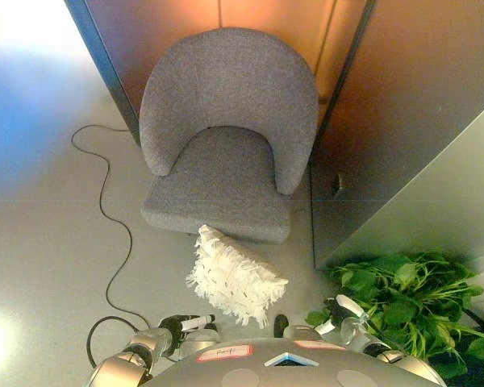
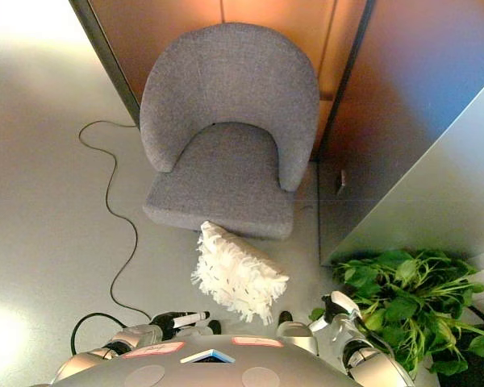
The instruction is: Pick up the pillow and put it on the sofa.
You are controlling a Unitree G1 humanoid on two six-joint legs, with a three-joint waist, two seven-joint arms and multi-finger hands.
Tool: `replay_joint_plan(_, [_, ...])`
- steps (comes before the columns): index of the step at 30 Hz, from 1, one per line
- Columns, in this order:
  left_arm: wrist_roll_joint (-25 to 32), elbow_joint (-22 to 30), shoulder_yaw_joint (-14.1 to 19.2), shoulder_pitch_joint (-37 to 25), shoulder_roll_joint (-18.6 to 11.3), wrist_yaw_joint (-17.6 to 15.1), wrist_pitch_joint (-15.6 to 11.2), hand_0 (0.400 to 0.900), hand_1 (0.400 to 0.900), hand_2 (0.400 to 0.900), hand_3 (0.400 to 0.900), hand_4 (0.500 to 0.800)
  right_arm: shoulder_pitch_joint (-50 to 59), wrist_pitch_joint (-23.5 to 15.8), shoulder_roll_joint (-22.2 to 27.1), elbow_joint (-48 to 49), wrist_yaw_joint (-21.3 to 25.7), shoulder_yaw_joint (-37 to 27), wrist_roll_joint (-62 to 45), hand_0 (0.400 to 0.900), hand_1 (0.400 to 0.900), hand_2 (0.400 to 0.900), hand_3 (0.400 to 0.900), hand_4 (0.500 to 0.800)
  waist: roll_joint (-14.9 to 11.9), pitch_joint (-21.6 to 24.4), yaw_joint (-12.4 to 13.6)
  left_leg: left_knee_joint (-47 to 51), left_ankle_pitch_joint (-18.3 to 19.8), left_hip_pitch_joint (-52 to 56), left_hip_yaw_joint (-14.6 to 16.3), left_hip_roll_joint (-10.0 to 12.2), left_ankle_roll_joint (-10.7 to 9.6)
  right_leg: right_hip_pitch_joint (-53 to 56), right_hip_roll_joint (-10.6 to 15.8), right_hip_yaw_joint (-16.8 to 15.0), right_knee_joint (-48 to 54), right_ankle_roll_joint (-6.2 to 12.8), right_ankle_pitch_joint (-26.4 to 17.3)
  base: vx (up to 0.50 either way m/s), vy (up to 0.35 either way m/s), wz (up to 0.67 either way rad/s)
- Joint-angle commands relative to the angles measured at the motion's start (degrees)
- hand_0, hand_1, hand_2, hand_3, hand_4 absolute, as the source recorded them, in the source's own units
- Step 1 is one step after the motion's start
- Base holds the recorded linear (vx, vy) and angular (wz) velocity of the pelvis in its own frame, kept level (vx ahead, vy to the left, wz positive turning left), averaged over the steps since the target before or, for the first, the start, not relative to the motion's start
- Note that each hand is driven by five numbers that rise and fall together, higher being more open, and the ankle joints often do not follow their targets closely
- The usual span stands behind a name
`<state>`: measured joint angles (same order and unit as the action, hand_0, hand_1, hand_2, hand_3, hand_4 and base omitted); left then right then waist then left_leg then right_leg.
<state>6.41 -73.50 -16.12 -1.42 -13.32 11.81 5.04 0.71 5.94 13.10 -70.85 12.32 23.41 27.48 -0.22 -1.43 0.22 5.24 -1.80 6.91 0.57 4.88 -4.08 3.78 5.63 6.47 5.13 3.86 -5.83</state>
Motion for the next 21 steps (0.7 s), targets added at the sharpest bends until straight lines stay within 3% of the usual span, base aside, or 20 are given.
replay_joint_plan(1, [-1.56, -1.18, -0.70, -4.92, 0.33, -1.19, -2.21, 0.900, 0.900, 0.900, 0.900, 0.800, 5.30, -0.23, 1.86, -0.59, 3.44, 1.91, 0.29, 0.900, 0.900, 0.900, 0.900, 0.800, -1.42, -2.84, -0.40, -0.24, 6.04, 0.71, 3.45, -2.24, 2.80, 2.06, 2.55, 1.10, -1.16, 4.79, 4.68, 0.00, 0.000, 0.00])
replay_joint_plan(3, [-1.04, -0.75, -0.57, -4.78, 0.33, -1.59, -3.13, 0.900, 0.900, 0.900, 0.900, 0.800, 5.11, 0.32, 1.81, -0.73, 4.01, 1.60, 0.28, 0.900, 0.900, 0.900, 0.900, 0.800, -1.41, -2.93, -0.36, -0.24, 6.08, 0.76, 3.30, -2.29, 2.80, 2.14, 2.54, 1.07, -1.20, 4.78, 4.80, 0.04, -0.004, 0.02])
replay_joint_plan(16, [-1.51, -0.54, -1.07, -4.25, -0.45, -0.24, -1.41, 0.900, 0.900, 0.900, 0.900, 0.800, 7.28, 1.74, 3.22, -0.60, 4.60, 1.39, -0.78, 0.900, 0.900, 0.900, 0.900, 0.800, -1.16, -4.33, 1.25, -0.24, 5.51, -0.33, 2.03, -2.27, 2.75, 1.36, 2.90, 2.12, -2.48, 4.69, 5.48, 0.03, -0.036, 0.06])
replay_joint_plan(21, [4.90, 1.76, -3.37, -7.07, -2.27, 0.21, -2.91, 0.900, 0.900, 0.900, 0.900, 0.800, 14.91, 3.15, 6.41, 1.01, 4.07, 3.41, -5.22, 0.900, 0.900, 0.900, 0.900, 0.800, 0.30, -9.12, 3.03, -2.93, 3.78, -7.11, 0.26, -2.30, 2.94, -5.28, 3.55, 2.50, -7.66, 3.50, 6.74, -0.14, -0.084, 0.23])
